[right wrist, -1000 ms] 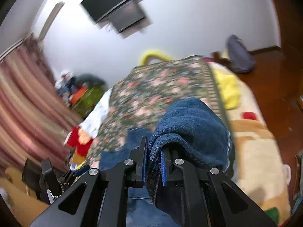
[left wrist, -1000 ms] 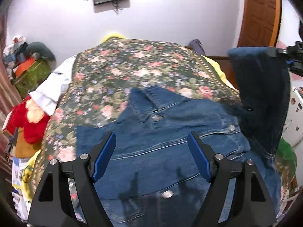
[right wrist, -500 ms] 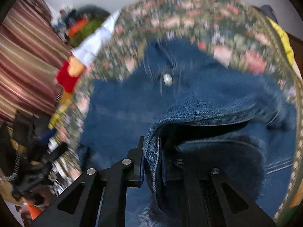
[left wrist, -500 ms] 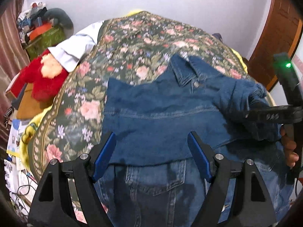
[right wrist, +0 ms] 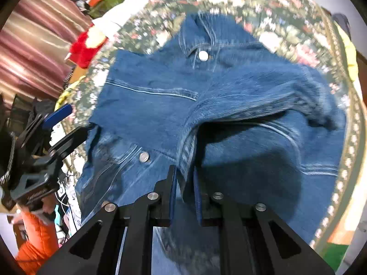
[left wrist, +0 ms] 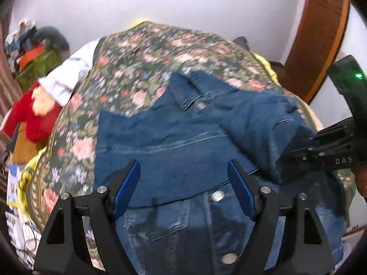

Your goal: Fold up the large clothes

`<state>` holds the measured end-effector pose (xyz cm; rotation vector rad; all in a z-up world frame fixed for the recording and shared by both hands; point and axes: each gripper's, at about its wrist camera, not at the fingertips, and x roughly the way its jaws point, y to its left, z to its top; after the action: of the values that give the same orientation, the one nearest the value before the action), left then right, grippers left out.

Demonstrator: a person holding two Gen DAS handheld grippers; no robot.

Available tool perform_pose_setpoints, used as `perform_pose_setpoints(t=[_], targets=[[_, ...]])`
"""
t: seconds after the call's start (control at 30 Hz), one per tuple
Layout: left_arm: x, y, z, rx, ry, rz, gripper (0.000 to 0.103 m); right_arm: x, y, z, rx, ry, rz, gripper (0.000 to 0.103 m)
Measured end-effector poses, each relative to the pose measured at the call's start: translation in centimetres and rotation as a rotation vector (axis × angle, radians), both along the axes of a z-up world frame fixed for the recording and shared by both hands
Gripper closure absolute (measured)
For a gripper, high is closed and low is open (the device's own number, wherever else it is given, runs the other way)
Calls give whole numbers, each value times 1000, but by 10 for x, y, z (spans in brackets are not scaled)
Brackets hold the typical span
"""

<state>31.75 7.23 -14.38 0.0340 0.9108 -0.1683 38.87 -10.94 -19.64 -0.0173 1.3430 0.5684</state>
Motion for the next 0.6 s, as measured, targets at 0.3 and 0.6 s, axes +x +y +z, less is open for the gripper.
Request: perform_pose_setpoints(t=[0.3,0.6], targets=[[39,-71,25,23,-26,-150,26,-11,-87,63,-39,-251,-154,93],[92,-158,-36,181,100,-274,26,5,-169,33,-69,-204,-311,93]])
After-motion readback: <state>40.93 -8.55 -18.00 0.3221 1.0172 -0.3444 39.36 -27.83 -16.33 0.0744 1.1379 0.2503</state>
